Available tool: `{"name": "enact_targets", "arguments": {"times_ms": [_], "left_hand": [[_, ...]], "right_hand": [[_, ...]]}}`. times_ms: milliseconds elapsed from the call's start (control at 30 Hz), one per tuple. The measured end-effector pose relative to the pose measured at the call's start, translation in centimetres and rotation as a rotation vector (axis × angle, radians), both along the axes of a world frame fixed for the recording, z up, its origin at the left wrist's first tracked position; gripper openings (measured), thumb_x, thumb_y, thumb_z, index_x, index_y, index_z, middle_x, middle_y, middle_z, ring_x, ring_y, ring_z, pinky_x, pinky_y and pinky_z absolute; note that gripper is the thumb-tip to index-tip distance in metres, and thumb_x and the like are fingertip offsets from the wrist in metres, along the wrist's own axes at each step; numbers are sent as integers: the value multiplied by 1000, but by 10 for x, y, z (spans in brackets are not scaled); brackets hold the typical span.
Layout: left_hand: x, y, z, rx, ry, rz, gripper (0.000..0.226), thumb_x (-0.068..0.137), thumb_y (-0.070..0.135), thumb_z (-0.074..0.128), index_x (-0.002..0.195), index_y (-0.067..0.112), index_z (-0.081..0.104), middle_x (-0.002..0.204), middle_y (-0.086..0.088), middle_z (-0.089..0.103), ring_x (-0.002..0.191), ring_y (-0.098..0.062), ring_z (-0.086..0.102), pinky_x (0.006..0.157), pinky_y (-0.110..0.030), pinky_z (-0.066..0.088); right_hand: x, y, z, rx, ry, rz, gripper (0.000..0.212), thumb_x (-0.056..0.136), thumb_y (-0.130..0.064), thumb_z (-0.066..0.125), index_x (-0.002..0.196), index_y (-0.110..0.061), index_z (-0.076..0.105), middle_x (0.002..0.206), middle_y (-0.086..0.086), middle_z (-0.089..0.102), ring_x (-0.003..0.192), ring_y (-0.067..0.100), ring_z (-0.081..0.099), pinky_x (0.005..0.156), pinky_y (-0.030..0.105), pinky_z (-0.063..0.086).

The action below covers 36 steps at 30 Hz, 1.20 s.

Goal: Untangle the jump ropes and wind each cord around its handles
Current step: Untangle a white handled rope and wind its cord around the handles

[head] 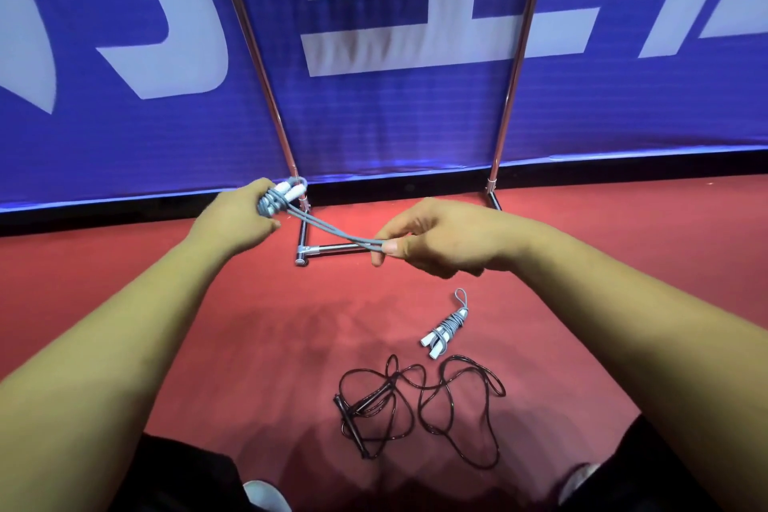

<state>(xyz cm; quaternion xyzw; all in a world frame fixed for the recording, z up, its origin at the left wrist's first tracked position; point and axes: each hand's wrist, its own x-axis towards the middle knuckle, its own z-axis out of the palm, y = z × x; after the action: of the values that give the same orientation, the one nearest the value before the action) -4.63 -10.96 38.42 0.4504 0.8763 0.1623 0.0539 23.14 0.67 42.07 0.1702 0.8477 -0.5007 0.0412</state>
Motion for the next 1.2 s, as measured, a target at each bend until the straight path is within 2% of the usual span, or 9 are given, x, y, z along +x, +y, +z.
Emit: {"name": "enact_targets", "arguments": {"times_ms": [100,267,400,500,600,733,800,967,1200], "left_hand": [[19,4,-17,-159,54,-103,23,73,36,70,87,29,52,86,-2,65,81,-28,59,71,-35,50],[68,13,-42,-365,119,-278,58,62,91,52,94,44,64,81,9,65,79,-19,62,72,-31,52],[110,14,-38,-402,49,-498,39,78,67,62,64,32,51,62,6,52,61,-16,50,57,-30,38],[132,10,-30,-362,-31,-639,34,77,57,64,71,25,58,58,2,51,55,-16,44,56,-34,44],[147,4,-17,-185,-269,-714,24,75,48,66,75,26,56,57,3,54,51,-14,46,53,-30,44],[151,4,8,128,-663,-570,36,88,22,69,112,36,46,67,-10,65,46,-21,51,41,-28,39],[140,6,20,292,-804,-500,56,95,16,62,130,53,40,69,-8,64,47,-24,52,42,-27,38],[92,10,32,533,-813,-178,8,94,20,63,101,16,60,72,-9,61,41,-21,47,42,-24,40],[36,7,21,442,-676,66,26,88,24,72,101,18,52,69,-15,55,46,-20,44,35,-21,31]], "right_hand": [[-1,0,0,-118,131,-10,22,99,-2,46,92,-2,67,66,1,62,51,14,49,49,27,41],[-3,10,-2,-362,277,-151,26,97,4,39,84,-2,61,61,1,51,43,10,26,47,24,23],[-9,23,-9,-449,398,-436,36,86,9,33,66,-9,58,67,7,49,48,10,19,45,24,13],[-8,40,-22,-375,395,-623,47,93,4,32,59,-15,60,68,9,45,47,10,20,45,23,14],[-7,57,-39,-221,309,-725,38,95,-6,37,65,-14,58,61,1,48,44,13,25,50,26,18],[7,64,-52,43,80,-691,30,86,-2,43,66,-15,61,58,5,49,42,17,32,40,16,25],[11,61,-60,46,-39,-561,22,81,-3,48,70,-18,61,57,5,51,46,20,40,43,24,33],[4,37,-58,-7,-48,-310,29,98,-33,52,77,-20,66,55,-6,48,44,14,38,44,22,27],[-13,-10,-40,-112,26,-217,35,104,-35,41,90,-8,58,54,-1,39,49,16,32,47,27,28]]}}
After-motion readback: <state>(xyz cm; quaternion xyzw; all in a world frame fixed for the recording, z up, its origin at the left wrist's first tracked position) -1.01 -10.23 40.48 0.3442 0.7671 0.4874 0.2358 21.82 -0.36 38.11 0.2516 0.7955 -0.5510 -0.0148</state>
